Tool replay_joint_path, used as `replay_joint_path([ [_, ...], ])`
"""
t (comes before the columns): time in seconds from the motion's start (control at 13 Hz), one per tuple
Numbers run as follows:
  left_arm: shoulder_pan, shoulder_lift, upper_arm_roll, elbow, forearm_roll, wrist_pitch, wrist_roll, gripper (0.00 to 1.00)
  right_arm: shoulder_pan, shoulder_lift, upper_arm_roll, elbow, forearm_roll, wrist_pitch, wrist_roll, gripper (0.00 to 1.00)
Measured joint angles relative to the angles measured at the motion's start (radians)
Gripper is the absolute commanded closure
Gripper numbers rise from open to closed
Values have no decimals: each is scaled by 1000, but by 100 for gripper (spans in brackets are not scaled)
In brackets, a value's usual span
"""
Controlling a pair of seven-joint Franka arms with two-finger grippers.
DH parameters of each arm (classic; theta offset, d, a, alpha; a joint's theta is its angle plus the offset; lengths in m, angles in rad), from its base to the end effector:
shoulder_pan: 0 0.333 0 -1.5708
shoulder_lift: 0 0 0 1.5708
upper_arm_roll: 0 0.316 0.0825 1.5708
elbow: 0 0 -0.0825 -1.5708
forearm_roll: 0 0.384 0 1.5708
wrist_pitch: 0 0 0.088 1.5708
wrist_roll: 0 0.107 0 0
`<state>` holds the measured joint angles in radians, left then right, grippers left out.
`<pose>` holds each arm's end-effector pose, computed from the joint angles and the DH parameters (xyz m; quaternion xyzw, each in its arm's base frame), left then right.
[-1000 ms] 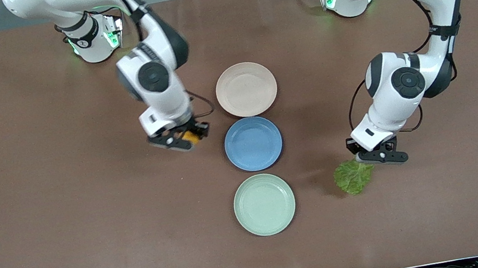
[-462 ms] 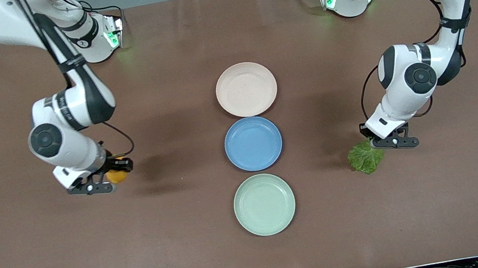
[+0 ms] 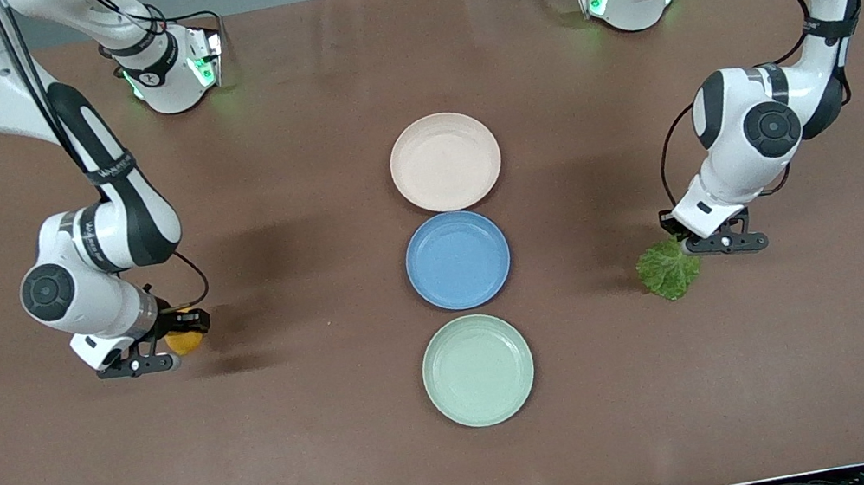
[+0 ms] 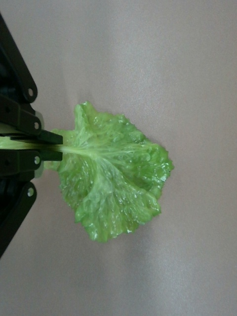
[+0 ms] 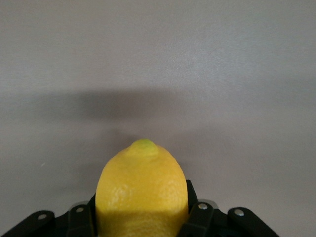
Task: Pick lemon and lettuce from plates
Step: 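Carry the lettuce and lemon away from the plates and lower them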
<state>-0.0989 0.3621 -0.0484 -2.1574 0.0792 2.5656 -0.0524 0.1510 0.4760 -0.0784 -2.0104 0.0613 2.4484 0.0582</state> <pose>0.5664 -0.0852 0.2327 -0.9966 0.0783 -0.0247 0.0114 0.5999 0.0446 0.2124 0.9998 -0.0127 -0.0180 0.0000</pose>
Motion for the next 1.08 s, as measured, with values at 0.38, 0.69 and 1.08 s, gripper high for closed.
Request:
replay_joint_path([
  [0.38,31,2,13,-2,93,15,-13,89,-1,41,3,3,6,44,-3,95],
  [0.69,32,11,13,-3,93,23,-13,55,-1,56,4,5,20,57,-4,83],
  [1.08,34,13,13,25,93,34,-13,0,-1,73,5,16,22,62,-9,0],
])
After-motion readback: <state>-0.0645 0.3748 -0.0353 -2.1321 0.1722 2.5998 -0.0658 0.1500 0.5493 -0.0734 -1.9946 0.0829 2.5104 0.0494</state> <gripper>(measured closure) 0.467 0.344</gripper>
